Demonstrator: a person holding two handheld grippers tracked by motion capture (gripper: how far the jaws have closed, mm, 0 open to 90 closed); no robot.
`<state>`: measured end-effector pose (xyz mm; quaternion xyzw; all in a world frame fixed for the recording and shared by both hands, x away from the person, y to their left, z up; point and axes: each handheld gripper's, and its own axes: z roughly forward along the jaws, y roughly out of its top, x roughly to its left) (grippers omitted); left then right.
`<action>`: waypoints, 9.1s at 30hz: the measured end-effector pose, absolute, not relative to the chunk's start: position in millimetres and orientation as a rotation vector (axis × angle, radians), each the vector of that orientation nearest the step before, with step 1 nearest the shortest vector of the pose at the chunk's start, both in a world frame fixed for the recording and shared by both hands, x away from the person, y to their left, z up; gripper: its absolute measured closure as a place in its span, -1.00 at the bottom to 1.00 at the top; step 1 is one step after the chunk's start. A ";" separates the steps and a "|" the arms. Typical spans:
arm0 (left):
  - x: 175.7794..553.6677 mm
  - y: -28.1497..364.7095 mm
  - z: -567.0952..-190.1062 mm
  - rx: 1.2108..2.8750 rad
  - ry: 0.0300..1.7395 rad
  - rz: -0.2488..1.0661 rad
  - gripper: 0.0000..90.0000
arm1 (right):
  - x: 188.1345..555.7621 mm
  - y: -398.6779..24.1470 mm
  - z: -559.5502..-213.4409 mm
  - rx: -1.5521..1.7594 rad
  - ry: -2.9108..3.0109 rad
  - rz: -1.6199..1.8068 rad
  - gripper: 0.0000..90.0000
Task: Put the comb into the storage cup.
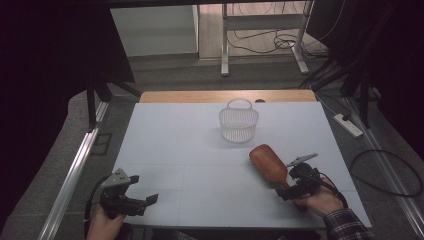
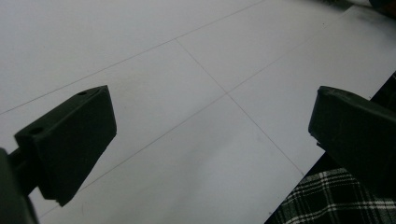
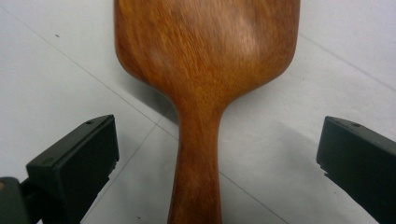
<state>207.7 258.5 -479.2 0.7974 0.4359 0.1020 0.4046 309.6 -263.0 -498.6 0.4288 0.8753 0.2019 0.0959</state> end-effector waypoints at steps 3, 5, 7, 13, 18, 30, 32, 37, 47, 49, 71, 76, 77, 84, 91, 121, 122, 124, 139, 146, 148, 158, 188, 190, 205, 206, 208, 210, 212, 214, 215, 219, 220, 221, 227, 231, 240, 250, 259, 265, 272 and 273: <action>207.8 258.5 -479.2 2.013 1.100 0.257 -0.98 | 309.8 -262.4 -501.0 1.275 2.604 0.568 -0.99; 207.8 258.5 -479.3 2.014 1.099 0.256 -0.98 | 309.9 -262.4 -500.7 1.276 2.606 0.567 -0.96; 207.9 258.3 -479.4 2.013 1.099 0.258 -0.98 | 309.3 -261.4 -499.2 1.266 2.608 0.571 -0.76; 207.9 258.2 -479.3 2.015 1.099 0.258 -0.98 | 308.0 -261.4 -496.4 1.263 2.616 0.588 -0.24; 207.9 258.1 -479.4 2.016 1.099 0.258 -0.98 | 307.9 -259.7 -495.2 1.255 2.639 0.610 0.13; 208.0 258.3 -479.3 2.014 1.103 0.260 -0.98 | 310.6 -260.3 -494.5 1.309 2.638 0.595 0.61; 208.1 258.3 -479.3 2.014 1.104 0.261 -0.98 | 309.6 -260.1 -494.2 1.302 2.631 0.604 0.61; 208.1 257.5 -479.2 2.021 1.103 0.263 -0.98 | 307.5 -261.4 -492.3 1.290 2.615 0.628 0.62; 208.2 250.1 -477.5 2.063 1.088 0.270 -0.97 | 305.8 -264.6 -488.4 1.293 2.589 0.691 0.62; 209.3 250.0 -476.8 2.040 1.070 0.243 -0.97 | 305.0 -265.0 -486.9 1.280 2.585 0.710 0.62; 242.5 221.3 -464.8 2.036 0.912 0.233 -1.00 | 297.8 -274.5 -461.3 1.209 2.454 0.952 0.61; 249.3 214.2 -459.1 2.002 0.885 0.225 -1.00 | 295.7 -272.6 -457.9 1.185 2.435 0.978 0.61; 251.0 212.2 -457.8 1.997 0.884 0.223 -1.00 | 295.5 -272.6 -457.1 1.181 2.435 0.987 0.61; 264.3 192.1 -449.9 2.011 0.861 0.233 -1.00 | 292.2 -270.3 -451.1 1.147 2.410 1.044 0.61; 275.7 175.3 -446.5 2.029 0.843 0.194 -1.00 | 289.5 -266.1 -446.6 1.112 2.402 1.078 0.61; 319.2 122.8 -429.5 1.992 0.774 0.085 -1.00 | 283.9 -236.2 -439.7 0.957 2.406 1.193 0.61; 320.3 120.9 -429.0 1.982 0.774 0.075 -1.00 | 283.8 -235.1 -439.7 0.953 2.409 1.194 0.61; 321.8 117.2 -429.0 1.969 0.775 0.059 -1.00 | 283.4 -231.3 -440.5 0.939 2.411 1.204 0.61; 323.3 111.3 -437.7 1.942 0.811 0.008 -1.00 | 280.7 -206.6 -446.1 0.866 2.441 1.293 0.62; 323.5 108.4 -438.0 1.935 0.805 -0.001 -1.00 | 280.4 -198.6 -448.4 0.836 2.449 1.326 0.61; 323.8 108.1 -438.0 1.933 0.804 -0.004 -1.00 | 280.4 -196.3 -448.8 0.832 2.451 1.333 0.61; 326.1 106.3 -440.7 1.907 0.813 -0.035 -1.00 | 279.7 -182.8 -450.6 0.798 2.467 1.367 0.61; 334.4 109.7 -449.4 1.793 0.845 -0.264 -0.68 | 277.6 -161.9 -453.0 0.722 2.471 1.428 0.61; 335.1 111.8 -449.6 1.772 0.842 -0.288 -0.60 | 277.5 -161.7 -453.1 0.720 2.469 1.426 0.61; 340.0 119.7 -455.9 1.651 0.869 -0.474 -0.09 | 277.5 -161.8 -453.6 0.702 2.465 1.424 0.62; 340.2 120.2 -456.0 1.648 0.868 -0.484 -0.07 | 277.5 -161.6 -453.8 0.701 2.464 1.424 0.62; 340.3 120.4 -456.1 1.642 0.868 -0.497 -0.03 | 277.5 -161.3 -454.2 0.697 2.465 1.420 0.62; 340.2 120.4 -456.2 1.639 0.872 -0.501 0.01 | 277.7 -161.1 -454.7 0.695 2.464 1.415 0.62; 340.5 120.6 -457.4 1.620 0.881 -0.523 0.05 | 278.2 -161.1 -455.2 0.699 2.466 1.412 0.62; 340.5 120.5 -457.9 1.613 0.883 -0.528 0.08 | 278.4 -161.1 -455.2 0.697 2.467 1.403 0.62; 340.4 120.3 -458.0 1.606 0.885 -0.534 0.08 | 278.4 -161.1 -455.2 0.697 2.467 1.403 0.62; 339.5 119.6 -457.2 1.606 0.879 -0.532 0.15 | 279.0 -160.1 -455.8 0.693 2.468 1.387 0.62; 339.1 119.3 -456.6 1.609 0.878 -0.526 0.15 | 279.0 -160.1 -455.8 0.693 2.468 1.387 0.62; 338.2 119.1 -455.9 1.611 0.872 -0.519 0.16 | 279.0 -159.8 -455.8 0.690 2.468 1.380 0.62; 336.2 118.3 -453.1 1.618 0.855 -0.493 0.20 | 277.6 -158.0 -454.0 0.677 2.458 1.350 0.60; 335.2 116.9 -451.6 1.637 0.850 -0.468 0.20 | 278.2 -156.6 -455.1 0.684 2.462 1.324 0.58; 334.9 120.2 -448.9 1.631 0.854 -0.440 0.20 | 278.7 -154.8 -455.4 0.686 2.450 1.300 0.12; 335.3 122.2 -448.2 1.648 0.862 -0.413 0.20 | 281.0 -150.1 -457.7 0.705 2.479 1.269 -0.58; 334.9 122.6 -446.8 1.666 0.862 -0.395 0.20 | 278.3 -148.0 -456.3 0.649 2.478 1.214 -0.94; 334.5 122.7 -445.5 1.680 0.862 -0.373 0.19 | 283.1 -151.9 -457.0 0.668 2.491 1.218 -0.98; 334.4 124.3 -443.9 1.692 0.867 -0.351 0.19 | 286.4 -159.2 -457.4 0.685 2.508 1.209 -1.00; 334.6 124.8 -443.5 1.694 0.866 -0.345 0.19 | 286.5 -160.0 -457.6 0.686 2.513 1.205 -1.00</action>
